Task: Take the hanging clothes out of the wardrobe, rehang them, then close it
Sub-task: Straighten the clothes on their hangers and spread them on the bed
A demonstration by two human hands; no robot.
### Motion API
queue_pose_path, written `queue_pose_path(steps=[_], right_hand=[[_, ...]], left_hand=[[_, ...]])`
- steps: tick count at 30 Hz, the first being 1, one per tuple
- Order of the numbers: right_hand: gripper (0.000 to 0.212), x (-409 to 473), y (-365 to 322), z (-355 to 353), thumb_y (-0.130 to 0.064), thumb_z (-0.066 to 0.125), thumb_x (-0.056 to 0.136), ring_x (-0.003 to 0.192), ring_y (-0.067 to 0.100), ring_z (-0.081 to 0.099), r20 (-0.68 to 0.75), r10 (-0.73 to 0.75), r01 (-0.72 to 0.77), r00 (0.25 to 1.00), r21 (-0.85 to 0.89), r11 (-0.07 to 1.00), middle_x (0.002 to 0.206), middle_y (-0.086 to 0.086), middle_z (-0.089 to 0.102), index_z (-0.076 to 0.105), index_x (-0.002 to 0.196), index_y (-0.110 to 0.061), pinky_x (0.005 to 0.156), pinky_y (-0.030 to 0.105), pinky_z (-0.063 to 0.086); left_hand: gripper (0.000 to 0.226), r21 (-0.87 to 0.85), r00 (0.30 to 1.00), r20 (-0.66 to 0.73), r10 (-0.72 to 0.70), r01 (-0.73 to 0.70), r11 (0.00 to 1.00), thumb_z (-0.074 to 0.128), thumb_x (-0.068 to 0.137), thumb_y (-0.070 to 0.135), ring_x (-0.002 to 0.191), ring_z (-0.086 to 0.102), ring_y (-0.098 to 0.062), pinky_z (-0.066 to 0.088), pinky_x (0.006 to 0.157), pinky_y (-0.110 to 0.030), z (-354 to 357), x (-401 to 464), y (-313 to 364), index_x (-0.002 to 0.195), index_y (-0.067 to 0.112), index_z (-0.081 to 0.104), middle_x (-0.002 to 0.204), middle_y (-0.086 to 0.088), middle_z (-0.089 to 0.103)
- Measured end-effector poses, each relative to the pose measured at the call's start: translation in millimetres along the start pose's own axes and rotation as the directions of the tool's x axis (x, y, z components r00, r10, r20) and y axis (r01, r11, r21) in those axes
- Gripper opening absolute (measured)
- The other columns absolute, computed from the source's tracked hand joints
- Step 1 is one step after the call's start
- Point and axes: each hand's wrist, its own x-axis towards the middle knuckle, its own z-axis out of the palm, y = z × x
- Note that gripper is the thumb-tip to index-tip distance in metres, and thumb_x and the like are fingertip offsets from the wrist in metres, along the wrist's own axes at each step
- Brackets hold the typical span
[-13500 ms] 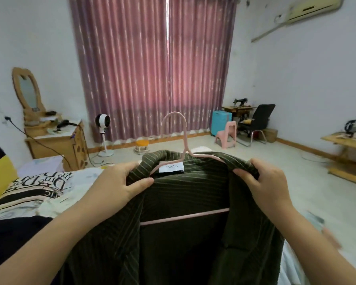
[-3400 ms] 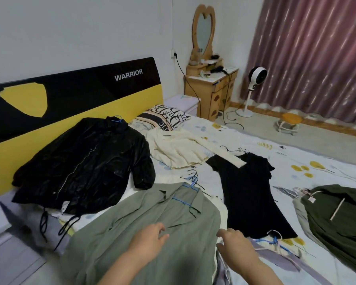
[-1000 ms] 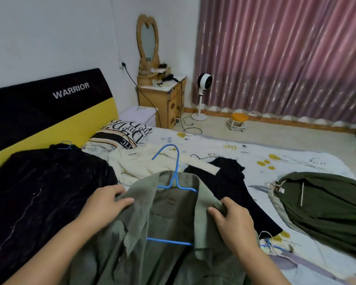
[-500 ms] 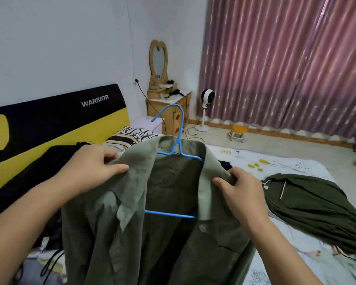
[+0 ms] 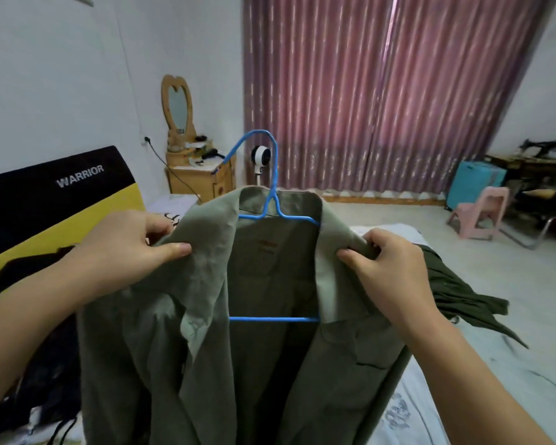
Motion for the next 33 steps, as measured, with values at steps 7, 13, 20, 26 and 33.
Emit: queue_pose_path(steps=[7, 13, 20, 26, 33], right_hand=[[0.024, -49.0, 35.8, -68.9, -0.034, 0.071, 0.078, 0.070, 0.021, 0.054, -0.052, 0.229, -0.234, 0.972, -0.109, 0.966, 0.067, 0.002, 0.059, 0.063, 0.073, -0.011, 0.066, 0.041, 0.048], [0.017, -69.0, 89.2, -138.5, -0.032, 0.070, 0.081, 0.069, 0.014, 0.053, -0.123, 0.363, -0.381, 0.924, -0.187, 0.906, 0.070, -0.002, 0.058, 0.061, 0.074, -0.020, 0.058, 0.031, 0.042], [0.017, -62.6, 178.7, -203.2, -0.032, 0.069, 0.081, 0.074, 0.020, 0.057, -0.198, 0.451, -0.491, 0.870, -0.266, 0.830, 0.074, 0.002, 0.062, 0.064, 0.080, -0.015, 0.067, 0.037, 0.049], [0.009, -41.4, 265.6, -249.3, -0.026, 0.065, 0.085, 0.084, 0.021, 0.054, -0.229, 0.409, -0.464, 0.883, -0.304, 0.832, 0.087, 0.002, 0.062, 0.060, 0.088, -0.019, 0.066, 0.030, 0.038], [0.059, -33.4, 334.5, -261.9, -0.024, 0.053, 0.093, 0.141, 0.022, 0.022, -0.250, 0.442, -0.499, 0.862, -0.261, 0.826, 0.153, 0.006, 0.027, 0.028, 0.146, -0.016, 0.115, 0.037, 0.019]], left_hand=[[0.045, -0.103, 0.956, 0.186, 0.227, -0.211, 0.972, 0.066, 0.081, 0.039, 0.051, 0.045, -0.012, 0.028, 0.053, -0.030, 42.8, -11.5, 50.8, 0.056, 0.004, 0.053, 0.056, -0.013, 0.050], [0.034, -0.244, 0.839, 0.430, 0.333, -0.247, 0.938, 0.056, 0.088, 0.036, 0.074, 0.060, -0.022, 0.045, 0.065, -0.036, 91.5, -4.4, 132.3, 0.084, 0.004, 0.067, 0.080, -0.014, 0.064], [0.058, -0.494, 0.789, 0.468, 0.398, -0.140, 0.858, 0.061, 0.078, 0.052, 0.074, 0.063, -0.028, 0.047, 0.067, -0.034, 168.1, 11.1, 224.7, 0.085, -0.005, 0.066, 0.079, -0.020, 0.065], [0.019, -0.605, 0.861, 0.379, 0.340, -0.047, 0.795, 0.063, 0.087, 0.023, 0.079, 0.068, -0.025, 0.053, 0.077, -0.041, 229.1, 31.4, 312.0, 0.074, 0.013, 0.073, 0.080, -0.013, 0.072], [0.035, -0.608, 0.909, 0.308, 0.282, -0.040, 0.793, 0.061, 0.087, 0.029, 0.087, 0.062, -0.040, 0.050, 0.080, -0.050, 291.8, 65.0, 387.3, 0.086, -0.005, 0.068, 0.089, -0.029, 0.065]])
